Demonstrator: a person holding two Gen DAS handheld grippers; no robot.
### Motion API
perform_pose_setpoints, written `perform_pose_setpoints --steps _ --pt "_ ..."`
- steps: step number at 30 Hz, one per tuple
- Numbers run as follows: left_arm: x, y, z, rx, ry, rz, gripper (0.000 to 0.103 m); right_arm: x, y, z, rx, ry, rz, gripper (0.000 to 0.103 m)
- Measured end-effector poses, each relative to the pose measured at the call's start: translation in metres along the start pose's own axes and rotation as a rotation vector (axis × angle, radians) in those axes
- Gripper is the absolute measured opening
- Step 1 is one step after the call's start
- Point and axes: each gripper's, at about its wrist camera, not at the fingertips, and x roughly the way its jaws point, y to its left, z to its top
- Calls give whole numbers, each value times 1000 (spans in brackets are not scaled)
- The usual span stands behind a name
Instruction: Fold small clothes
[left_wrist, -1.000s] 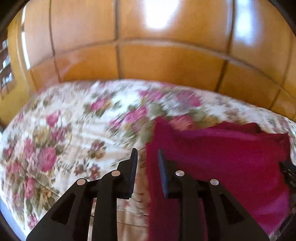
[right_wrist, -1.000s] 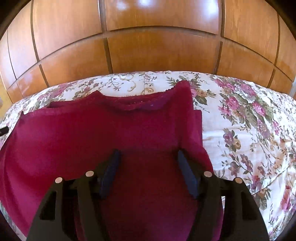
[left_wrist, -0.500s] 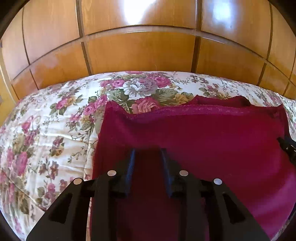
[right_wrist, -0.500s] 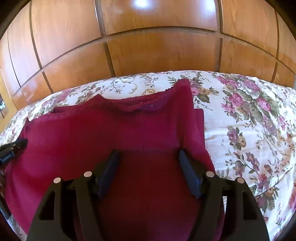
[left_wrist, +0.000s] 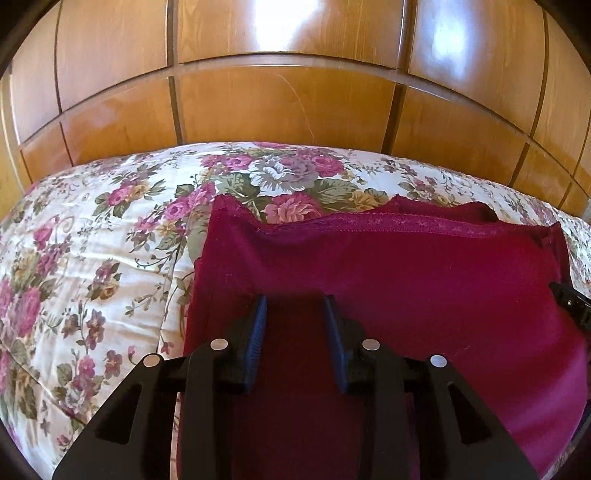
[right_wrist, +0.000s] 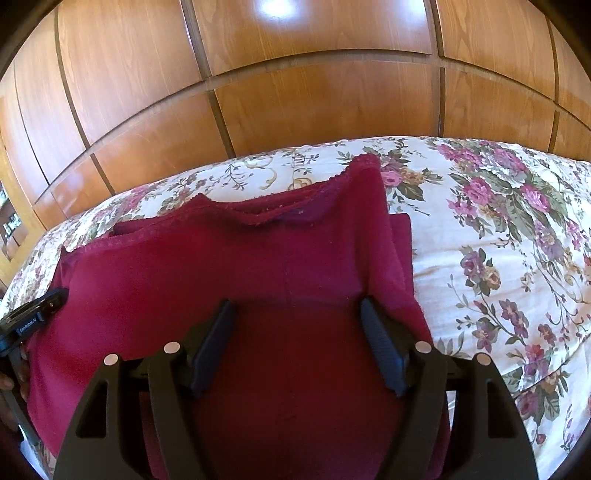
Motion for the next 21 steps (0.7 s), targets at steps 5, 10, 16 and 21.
perform_pose_setpoints --steps 5,10,16,21 --pt "-1 0 -1 0 -2 9 31 0 0 0 -2 -1 -1 72" --pt "-2 0 -1 -5 4 28 36 0 1 0 -12 -3 -11 72" --pt "-22 1 -5 -39 25 39 50 -2 4 4 -23 25 -26 76" --pt "-57 0 -25 -41 14 40 50 -26 -1 15 22 53 43 83"
